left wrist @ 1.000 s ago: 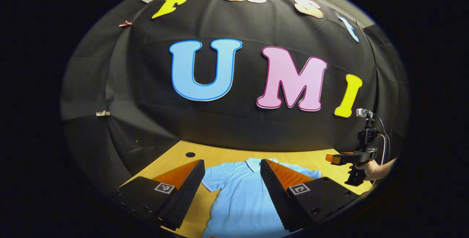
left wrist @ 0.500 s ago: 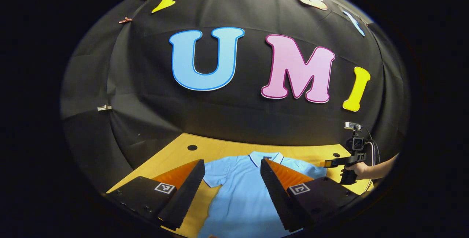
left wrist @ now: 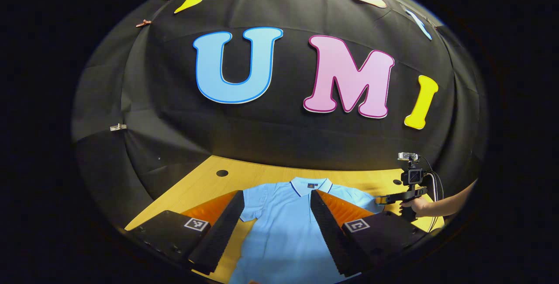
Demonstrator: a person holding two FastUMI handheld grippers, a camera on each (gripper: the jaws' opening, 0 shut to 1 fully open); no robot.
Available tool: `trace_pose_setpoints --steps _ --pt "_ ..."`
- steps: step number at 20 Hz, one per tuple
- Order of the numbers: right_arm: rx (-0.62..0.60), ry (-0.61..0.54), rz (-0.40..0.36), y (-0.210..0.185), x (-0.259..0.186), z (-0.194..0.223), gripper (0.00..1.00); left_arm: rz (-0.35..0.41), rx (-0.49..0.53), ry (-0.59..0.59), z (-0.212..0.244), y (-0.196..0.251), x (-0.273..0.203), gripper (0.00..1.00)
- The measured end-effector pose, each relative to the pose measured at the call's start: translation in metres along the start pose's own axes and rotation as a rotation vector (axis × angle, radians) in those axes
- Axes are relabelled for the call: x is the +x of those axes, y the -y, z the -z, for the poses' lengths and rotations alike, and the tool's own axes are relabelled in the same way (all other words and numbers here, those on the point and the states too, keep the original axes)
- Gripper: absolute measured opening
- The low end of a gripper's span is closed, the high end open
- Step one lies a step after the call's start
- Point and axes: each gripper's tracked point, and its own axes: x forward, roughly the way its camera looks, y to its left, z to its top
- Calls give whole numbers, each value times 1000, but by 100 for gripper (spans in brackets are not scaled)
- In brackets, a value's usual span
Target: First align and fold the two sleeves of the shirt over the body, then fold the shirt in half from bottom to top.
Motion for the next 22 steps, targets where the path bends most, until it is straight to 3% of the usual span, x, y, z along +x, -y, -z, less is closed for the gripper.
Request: trace_pose_setpoints --steps 1,2,3,7,10,12,13,14,15,17,22 --pt "1 6 -4 -3 0 -1 50 -1 1 1 1 0 0 97" --pt "2 4 -8 -6 -1 -1 25 -2 0 2 1 -1 -1 97" --pt "5 7 -2 -7 1 -2 20 -5 -2 0 2 -2 -1 97" --pt "29 3 1 -10 0 -3 13 -18 -22 -4 7 -6 -5 97" --pt "51 13 18 -9 -4 -13 2 -26 -15 -12 14 -10 -11 97" --pt "40 37 35 -13 -12 -27 2 -25 -21 -16 17 -13 -13 97" --pt "28 53 42 -18 -16 -36 8 -20 -28 -18 17 -14 -15 97" --pt "15 66 44 -25 -20 -44 2 -16 -32 -18 18 -15 -17 97" --pt "2 76 38 -34 -25 -51 13 -17 -33 -17 18 -17 -18 97" --pt "-23 94 19 -56 -32 -64 7 -13 -38 -8 16 -22 -23 97" --pt "-53 116 -43 -127 -48 -78 7 -17 -67 -4 20 -40 -33 97"
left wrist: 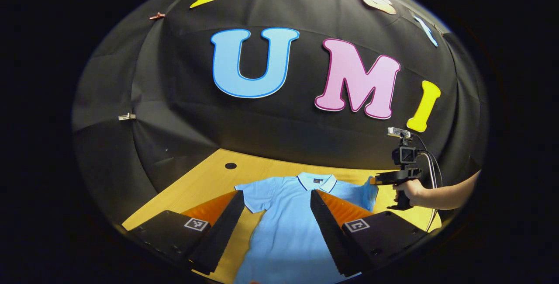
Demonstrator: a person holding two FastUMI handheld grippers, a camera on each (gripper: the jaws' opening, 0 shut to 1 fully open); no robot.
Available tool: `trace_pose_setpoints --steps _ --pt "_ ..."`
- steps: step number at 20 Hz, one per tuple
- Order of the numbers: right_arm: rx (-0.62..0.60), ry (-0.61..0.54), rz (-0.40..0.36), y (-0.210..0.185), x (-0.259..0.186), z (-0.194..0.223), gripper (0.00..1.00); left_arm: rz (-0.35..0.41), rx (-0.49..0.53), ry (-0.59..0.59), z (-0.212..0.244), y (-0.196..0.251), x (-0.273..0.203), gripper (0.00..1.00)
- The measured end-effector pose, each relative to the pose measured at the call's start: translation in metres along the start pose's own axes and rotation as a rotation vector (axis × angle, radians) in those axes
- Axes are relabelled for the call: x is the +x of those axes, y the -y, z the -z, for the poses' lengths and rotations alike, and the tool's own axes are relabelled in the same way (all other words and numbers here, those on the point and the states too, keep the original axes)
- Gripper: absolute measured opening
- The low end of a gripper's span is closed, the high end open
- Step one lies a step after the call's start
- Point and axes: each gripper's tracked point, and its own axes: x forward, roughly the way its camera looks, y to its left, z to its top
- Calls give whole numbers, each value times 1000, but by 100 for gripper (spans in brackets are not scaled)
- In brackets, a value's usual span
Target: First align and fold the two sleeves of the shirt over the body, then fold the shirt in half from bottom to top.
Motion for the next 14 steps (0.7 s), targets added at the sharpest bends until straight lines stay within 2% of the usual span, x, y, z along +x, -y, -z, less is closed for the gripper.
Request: trace_pose_setpoints --steps 3,4,5,6,7,8,9,11,12,14 --pt "-35 -7 -47 -47 -4 1 7 -21 -24 -2 3 -17 -7 97" --pt "-50 -10 -61 -60 -5 2 12 -28 -30 -2 4 -23 -10 97" --pt "-64 -12 -74 -74 -6 4 12 -37 -35 -2 4 -28 -12 97" --pt "-77 -15 -87 -88 -6 8 7 -47 -41 -2 7 -35 -15 97" --pt "-84 -24 -102 -101 -5 12 13 -53 -46 -3 7 -39 -17 97" --pt "-90 -36 -114 -113 -5 18 7 -62 -55 -3 8 -45 -19 97" --pt "-99 -46 -123 -124 -4 23 12 -69 -63 -5 10 -49 -21 97" --pt "-105 -66 -168 -147 -7 33 2 -77 -77 -10 14 -54 -22 97" --pt "-106 -72 -196 -159 -8 38 7 -81 -80 -13 16 -57 -22 97" --pt "-103 -77 -255 -179 -13 44 29 -82 -84 -19 19 -60 -18 97"
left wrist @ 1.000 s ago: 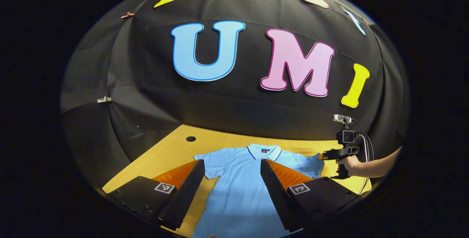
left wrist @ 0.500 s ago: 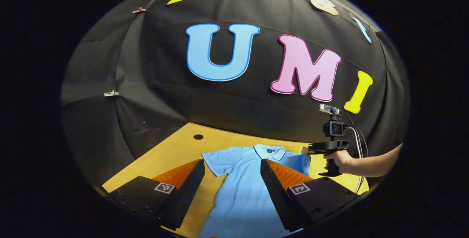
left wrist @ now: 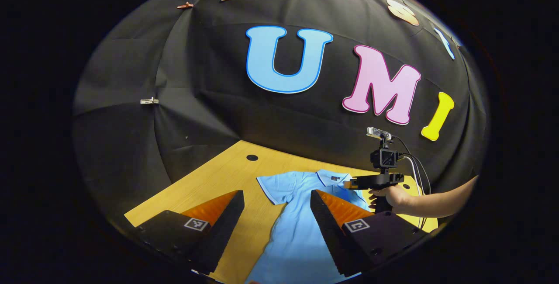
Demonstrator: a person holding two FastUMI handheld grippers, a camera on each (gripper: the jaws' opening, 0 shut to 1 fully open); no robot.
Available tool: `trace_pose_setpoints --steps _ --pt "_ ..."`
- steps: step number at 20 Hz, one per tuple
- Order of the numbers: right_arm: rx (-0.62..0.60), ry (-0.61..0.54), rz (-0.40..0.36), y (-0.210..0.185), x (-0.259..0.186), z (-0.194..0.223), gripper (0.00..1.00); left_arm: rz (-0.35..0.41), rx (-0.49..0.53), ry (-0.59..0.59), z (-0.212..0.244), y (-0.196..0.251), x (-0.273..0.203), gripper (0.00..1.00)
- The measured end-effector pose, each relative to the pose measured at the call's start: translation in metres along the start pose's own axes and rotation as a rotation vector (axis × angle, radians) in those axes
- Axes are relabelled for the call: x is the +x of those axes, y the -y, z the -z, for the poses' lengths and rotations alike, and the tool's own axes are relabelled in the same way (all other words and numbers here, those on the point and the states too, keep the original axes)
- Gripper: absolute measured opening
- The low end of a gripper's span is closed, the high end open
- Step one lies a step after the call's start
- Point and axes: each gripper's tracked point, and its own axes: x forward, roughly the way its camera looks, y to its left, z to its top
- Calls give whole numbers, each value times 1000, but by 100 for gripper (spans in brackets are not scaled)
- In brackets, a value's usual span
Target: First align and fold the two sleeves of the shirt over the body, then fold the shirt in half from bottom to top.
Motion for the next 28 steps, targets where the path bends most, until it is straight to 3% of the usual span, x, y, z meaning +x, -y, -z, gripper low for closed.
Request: trace_pose_setpoints --steps 1,3,6,12,18,24,28 --pt "4 4 -27 -6 -2 1 14 1 0 -5 2 -1 4 97" --pt "-2 16 -45 -10 -12 4 38 13 8 -8 3 1 15 97" --pt "-23 53 -28 3 -39 3 95 25 26 6 -5 2 41 97" --pt "-62 156 37 47 -112 -2 96 40 79 0 -14 -1 118 97" --pt "-92 239 70 79 -170 -12 97 47 87 -97 18 -11 214 97" --pt "-94 290 108 109 -208 -15 98 21 128 -239 65 -34 304 97" --pt "-87 283 133 128 -217 -7 98 22 136 -311 85 -34 340 97"
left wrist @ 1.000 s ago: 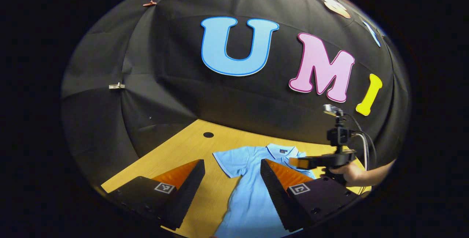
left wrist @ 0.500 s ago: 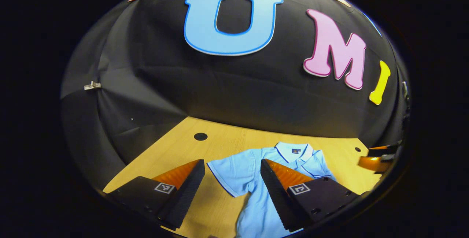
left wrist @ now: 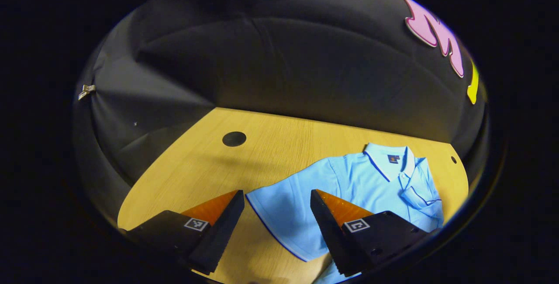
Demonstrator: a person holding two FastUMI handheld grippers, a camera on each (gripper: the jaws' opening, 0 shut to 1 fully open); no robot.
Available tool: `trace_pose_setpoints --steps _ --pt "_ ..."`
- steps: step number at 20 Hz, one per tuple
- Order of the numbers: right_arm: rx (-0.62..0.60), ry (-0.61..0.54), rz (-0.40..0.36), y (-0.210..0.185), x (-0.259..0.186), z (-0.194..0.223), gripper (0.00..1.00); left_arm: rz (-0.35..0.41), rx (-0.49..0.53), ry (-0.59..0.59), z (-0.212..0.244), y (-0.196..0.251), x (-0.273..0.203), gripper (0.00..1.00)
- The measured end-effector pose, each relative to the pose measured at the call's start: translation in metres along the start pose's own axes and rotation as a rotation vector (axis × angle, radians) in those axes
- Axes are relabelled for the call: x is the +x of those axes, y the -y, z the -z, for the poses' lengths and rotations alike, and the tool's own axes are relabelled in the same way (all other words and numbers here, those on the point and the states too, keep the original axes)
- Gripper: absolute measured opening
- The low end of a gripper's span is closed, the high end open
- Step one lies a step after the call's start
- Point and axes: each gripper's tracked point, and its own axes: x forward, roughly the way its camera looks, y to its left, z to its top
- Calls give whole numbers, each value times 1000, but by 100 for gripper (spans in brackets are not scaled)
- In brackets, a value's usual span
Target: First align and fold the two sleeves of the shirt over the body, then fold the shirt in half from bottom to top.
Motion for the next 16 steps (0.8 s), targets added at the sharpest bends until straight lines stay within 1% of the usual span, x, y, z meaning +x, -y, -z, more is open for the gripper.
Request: trace_pose_setpoints --steps 3,6,7,8,10,13,15,16 --pt "20 -16 22 15 0 8 97 -29 45 -60 13 -3 22 97" --pt "47 -31 41 27 2 16 97 -45 78 -120 28 -4 31 95" --pt "51 -32 47 31 3 17 97 -36 70 -105 26 -3 34 95" --pt "56 -35 50 33 3 19 97 -33 60 -117 27 -2 34 95" --pt "65 -41 55 37 4 23 97 -7 72 -124 26 -1 34 90" --pt "82 -53 60 39 4 28 97 33 87 -131 27 16 34 54" --pt "91 -57 63 41 4 32 97 61 69 -125 26 24 35 30" --pt "94 -62 64 41 4 34 97 76 56 -120 25 29 35 20"
